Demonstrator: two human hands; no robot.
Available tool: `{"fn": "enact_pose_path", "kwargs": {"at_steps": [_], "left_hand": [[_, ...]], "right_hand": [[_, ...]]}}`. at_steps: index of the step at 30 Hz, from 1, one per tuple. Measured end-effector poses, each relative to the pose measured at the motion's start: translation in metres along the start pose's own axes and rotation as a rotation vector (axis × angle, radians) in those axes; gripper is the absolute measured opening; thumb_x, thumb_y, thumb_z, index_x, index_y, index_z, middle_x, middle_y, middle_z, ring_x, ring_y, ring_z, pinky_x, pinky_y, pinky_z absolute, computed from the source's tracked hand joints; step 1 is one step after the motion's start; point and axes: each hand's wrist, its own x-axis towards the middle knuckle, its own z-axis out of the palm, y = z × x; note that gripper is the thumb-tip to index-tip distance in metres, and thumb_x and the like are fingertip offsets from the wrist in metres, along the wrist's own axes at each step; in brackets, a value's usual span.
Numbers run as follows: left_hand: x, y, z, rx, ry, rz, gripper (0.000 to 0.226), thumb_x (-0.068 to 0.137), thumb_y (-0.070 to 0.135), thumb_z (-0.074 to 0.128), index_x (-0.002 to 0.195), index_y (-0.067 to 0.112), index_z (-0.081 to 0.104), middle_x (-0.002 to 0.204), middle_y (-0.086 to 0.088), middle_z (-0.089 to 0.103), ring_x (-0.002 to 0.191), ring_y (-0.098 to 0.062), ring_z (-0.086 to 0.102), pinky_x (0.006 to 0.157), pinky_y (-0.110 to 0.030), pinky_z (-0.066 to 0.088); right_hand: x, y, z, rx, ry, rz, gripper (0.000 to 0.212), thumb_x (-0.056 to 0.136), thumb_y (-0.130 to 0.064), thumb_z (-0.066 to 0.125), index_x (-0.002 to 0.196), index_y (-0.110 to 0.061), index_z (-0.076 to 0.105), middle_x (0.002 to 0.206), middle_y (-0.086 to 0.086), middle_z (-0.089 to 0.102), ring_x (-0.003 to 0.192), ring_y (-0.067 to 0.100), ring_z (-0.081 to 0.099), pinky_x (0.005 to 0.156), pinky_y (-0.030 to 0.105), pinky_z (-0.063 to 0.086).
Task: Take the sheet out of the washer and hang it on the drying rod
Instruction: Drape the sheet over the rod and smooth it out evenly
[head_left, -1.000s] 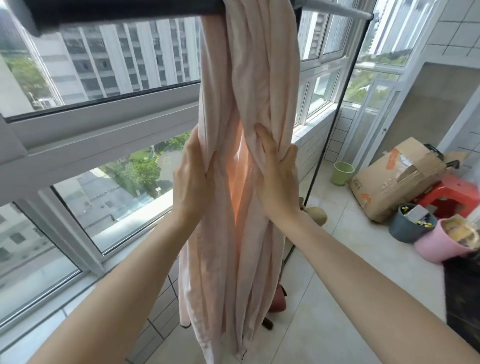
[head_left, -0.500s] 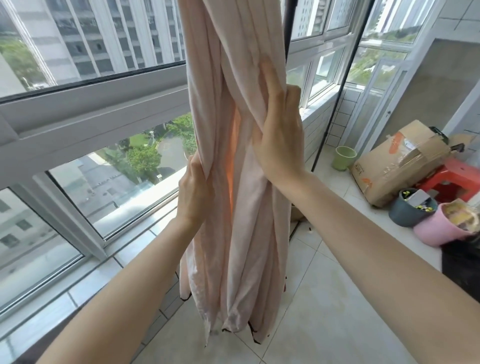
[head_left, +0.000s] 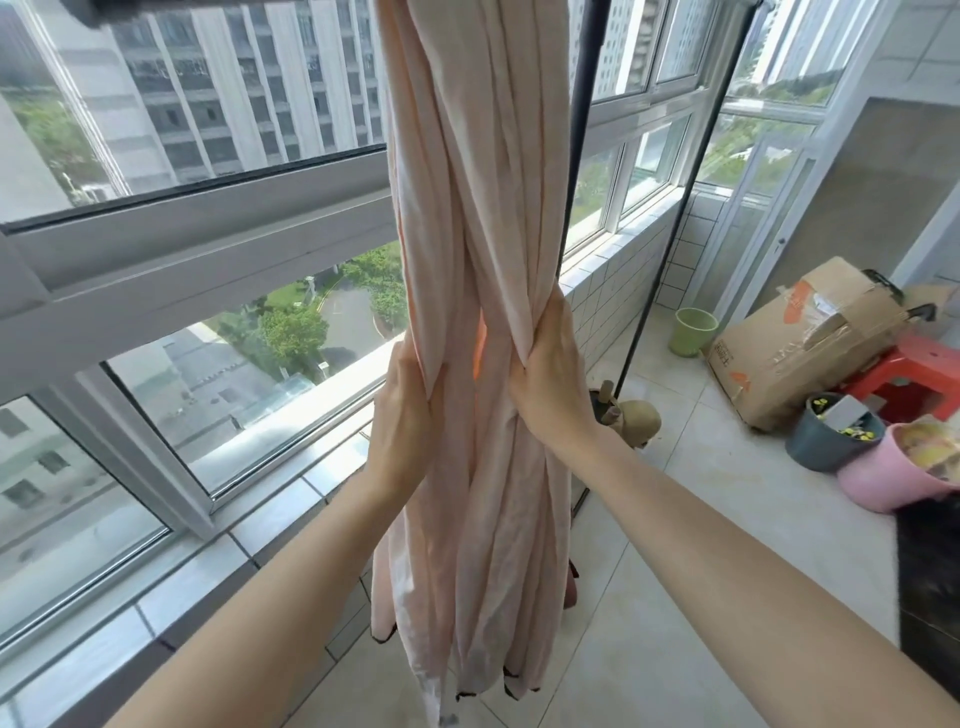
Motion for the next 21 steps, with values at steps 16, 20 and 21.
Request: {"fn": "enact_pose_path", "kwargs": {"at_steps": [16, 20, 21], "left_hand": [[0.038, -0.02, 0.023, -0.1, -0.208, -0.286, 0.043, 0.1, 0.021, 0.05, 0.136, 0.021, 0.027, 0.129, 0.0, 0.052, 0.103, -0.012, 0.05, 0.081, -0.029, 0.042], [0.053, -0.003, 0.021, -0.179, -0.143, -0.227, 0.069, 0.094, 0.007, 0.057, 0.147, 0.01, 0.012, 0.126, 0.01, 0.039, 0.104, 0.009, 0.039, 0.083, -0.014, 0.035], [0.056, -0.003, 0.021, -0.189, -0.139, -0.22, 0.07, 0.094, 0.006, 0.056, 0.149, 0.009, 0.013, 0.126, 0.012, 0.038, 0.102, 0.013, 0.037, 0.083, -0.012, 0.033]], "right_hand": [[0.035, -0.006, -0.008, -0.132, 0.105, -0.063, 0.065, 0.084, 0.004, 0.058, 0.142, 0.002, 0.029, 0.121, 0.018, 0.046, 0.101, 0.034, 0.056, 0.074, 0.035, 0.049], [0.03, -0.006, 0.002, -0.09, 0.096, -0.047, 0.065, 0.083, 0.006, 0.053, 0.141, 0.001, 0.027, 0.124, 0.017, 0.044, 0.108, 0.035, 0.053, 0.081, 0.041, 0.053], [0.031, -0.006, 0.004, -0.08, 0.096, -0.046, 0.067, 0.083, 0.006, 0.052, 0.143, -0.001, 0.024, 0.125, 0.016, 0.043, 0.109, 0.034, 0.053, 0.082, 0.041, 0.052]]}}
